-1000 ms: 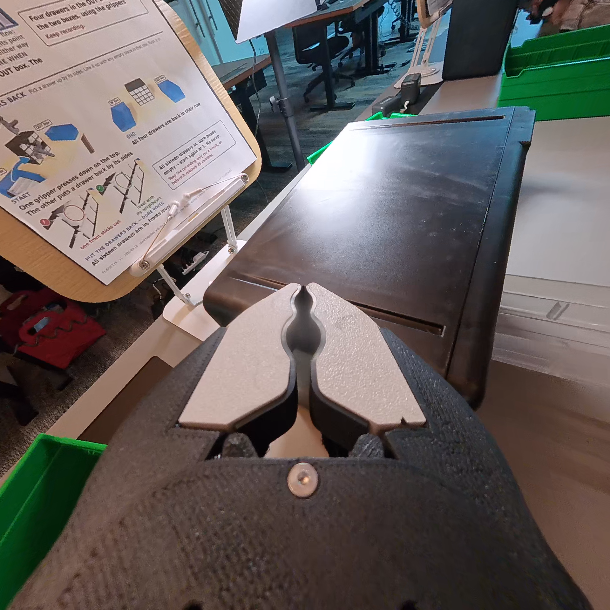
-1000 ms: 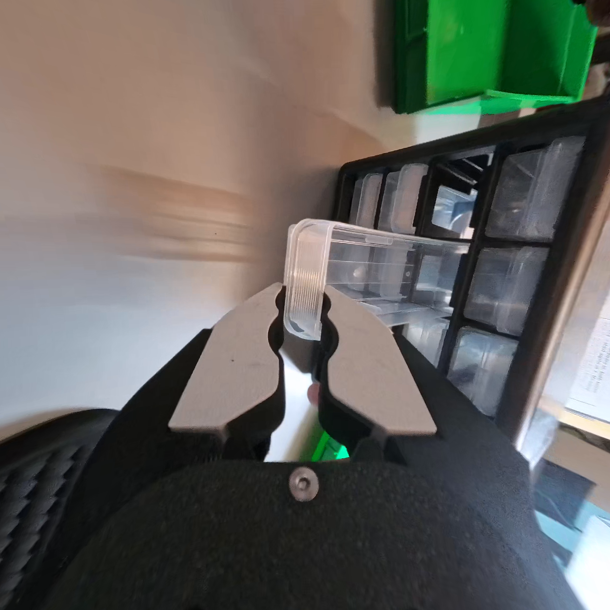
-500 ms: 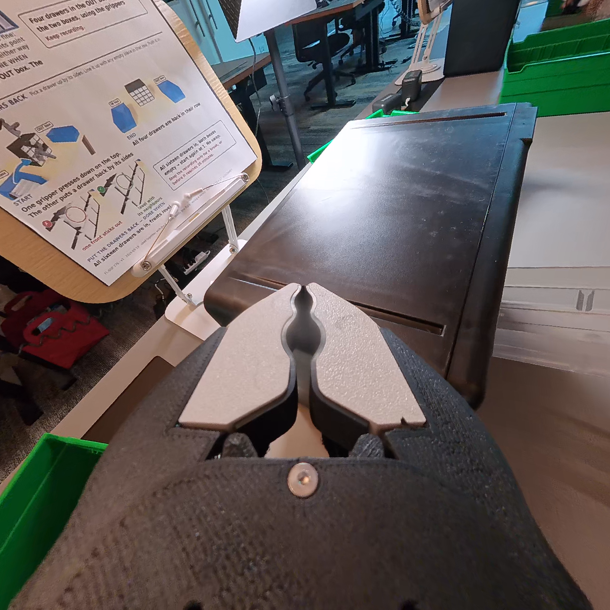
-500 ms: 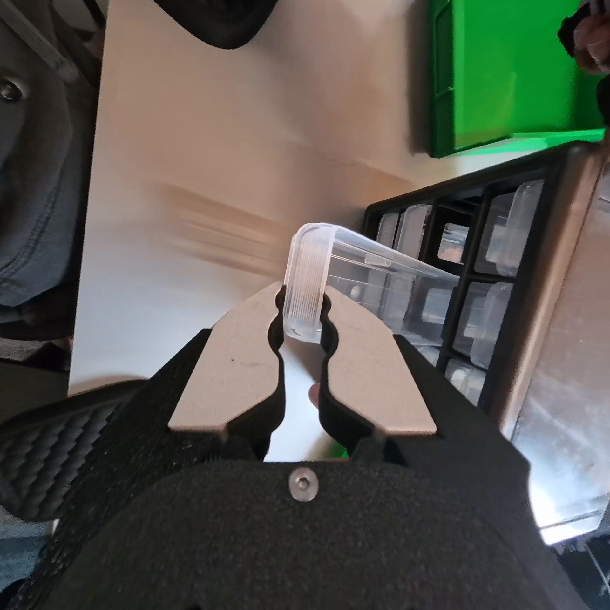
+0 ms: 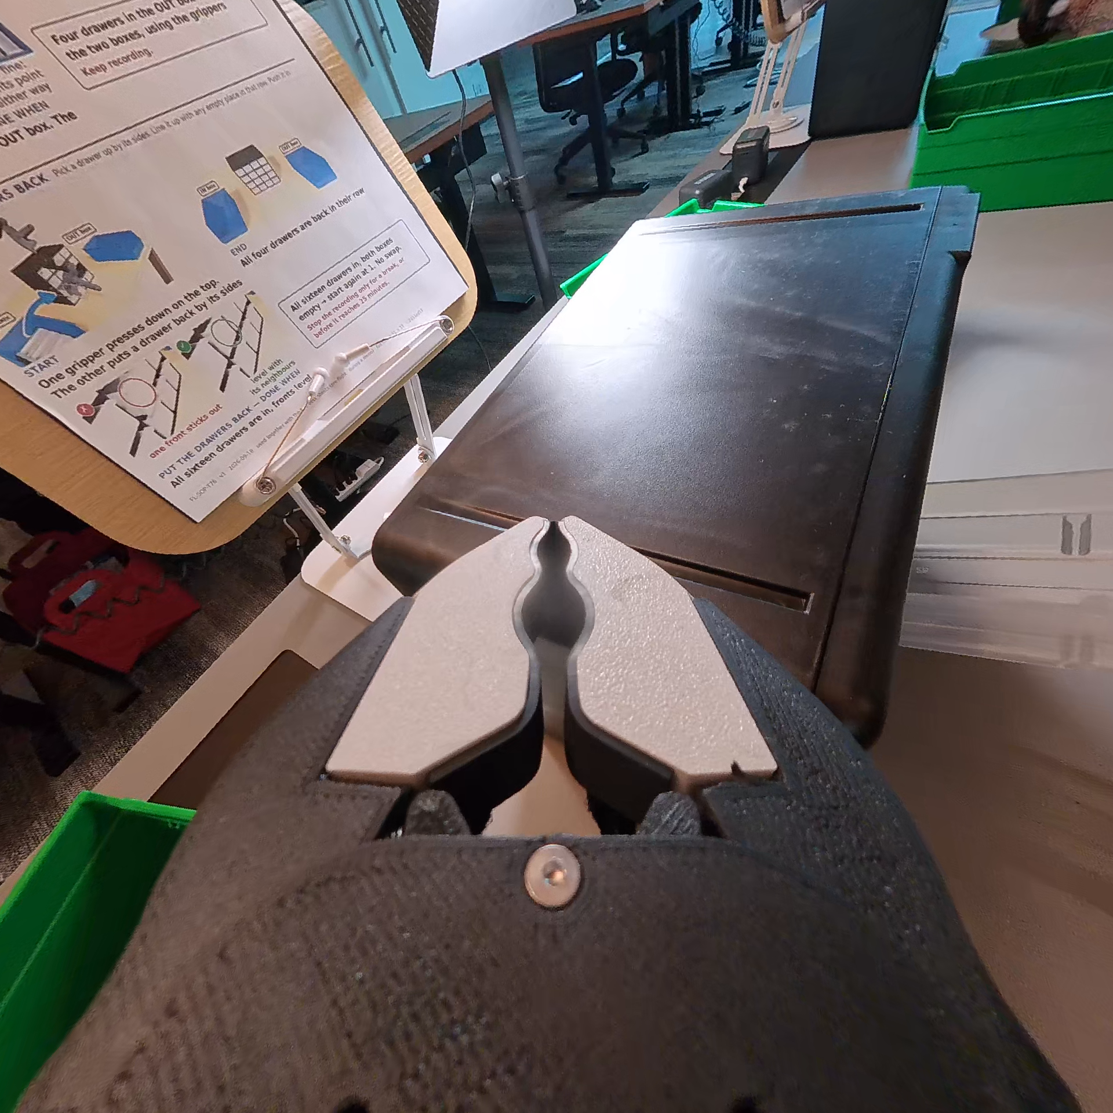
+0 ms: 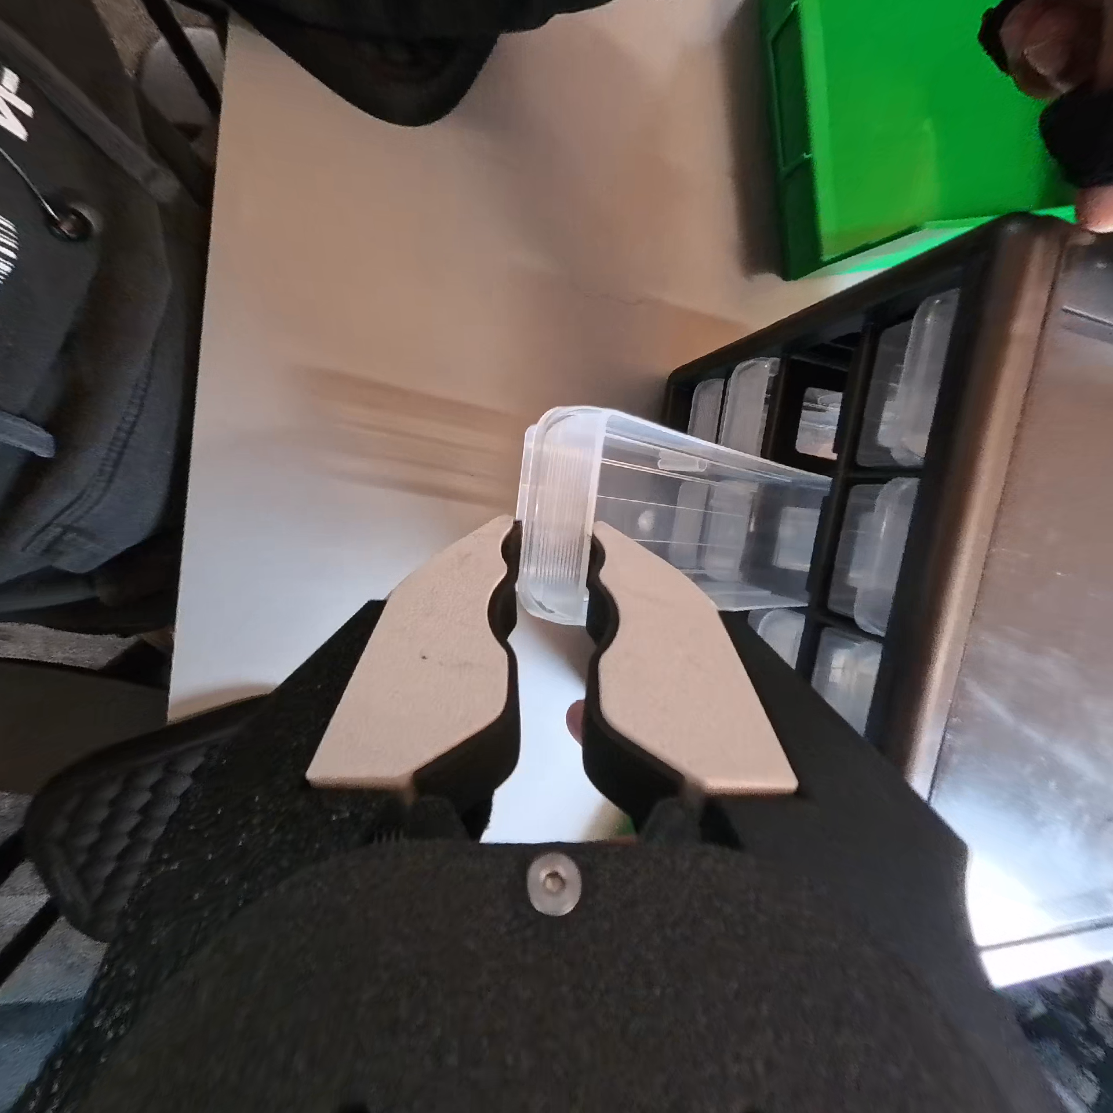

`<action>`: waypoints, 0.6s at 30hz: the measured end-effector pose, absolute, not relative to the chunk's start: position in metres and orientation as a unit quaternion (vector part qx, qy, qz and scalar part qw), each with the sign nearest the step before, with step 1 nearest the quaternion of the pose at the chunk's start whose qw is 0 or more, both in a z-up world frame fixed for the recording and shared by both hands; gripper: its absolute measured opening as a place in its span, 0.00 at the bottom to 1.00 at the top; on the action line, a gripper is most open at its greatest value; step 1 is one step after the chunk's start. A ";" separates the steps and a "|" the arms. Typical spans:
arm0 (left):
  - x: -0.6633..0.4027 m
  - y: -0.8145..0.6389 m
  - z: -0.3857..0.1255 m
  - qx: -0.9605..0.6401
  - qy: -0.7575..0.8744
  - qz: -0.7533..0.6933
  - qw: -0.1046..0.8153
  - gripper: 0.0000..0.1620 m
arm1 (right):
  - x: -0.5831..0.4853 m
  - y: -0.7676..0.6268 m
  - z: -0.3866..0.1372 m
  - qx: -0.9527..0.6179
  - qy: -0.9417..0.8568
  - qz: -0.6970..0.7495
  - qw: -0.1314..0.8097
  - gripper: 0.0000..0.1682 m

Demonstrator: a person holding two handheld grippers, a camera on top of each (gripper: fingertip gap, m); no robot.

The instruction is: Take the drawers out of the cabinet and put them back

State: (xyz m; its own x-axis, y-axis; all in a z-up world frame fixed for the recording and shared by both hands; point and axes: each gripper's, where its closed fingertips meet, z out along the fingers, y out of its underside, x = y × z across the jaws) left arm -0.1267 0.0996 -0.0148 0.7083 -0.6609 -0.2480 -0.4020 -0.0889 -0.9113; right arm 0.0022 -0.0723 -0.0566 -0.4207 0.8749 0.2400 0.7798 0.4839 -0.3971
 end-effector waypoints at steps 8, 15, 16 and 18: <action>-0.127 0.099 -0.015 -0.730 0.366 -0.110 0.567 0.00 | -0.007 -0.076 -0.099 -0.445 -0.855 0.023 0.265 0.10; -0.127 0.099 -0.015 -0.730 0.365 -0.109 0.568 0.00 | -0.007 -0.053 -0.111 -0.434 -0.842 -0.017 0.321 0.10; -0.127 0.099 -0.015 -0.730 0.365 -0.110 0.568 0.00 | -0.007 -0.047 -0.112 -0.434 -0.840 -0.023 0.325 0.10; -0.127 0.099 -0.015 -0.729 0.365 -0.110 0.568 0.00 | -0.008 -0.034 -0.114 -0.438 -0.834 -0.031 0.335 0.10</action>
State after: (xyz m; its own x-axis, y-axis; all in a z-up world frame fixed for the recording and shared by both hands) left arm -0.1268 0.0993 -0.0146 0.7089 -0.6576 -0.2550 -0.4085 -0.0880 -0.9085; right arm -0.0084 -0.0338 -0.1141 -0.3930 0.7094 0.5851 0.7505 0.6151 -0.2417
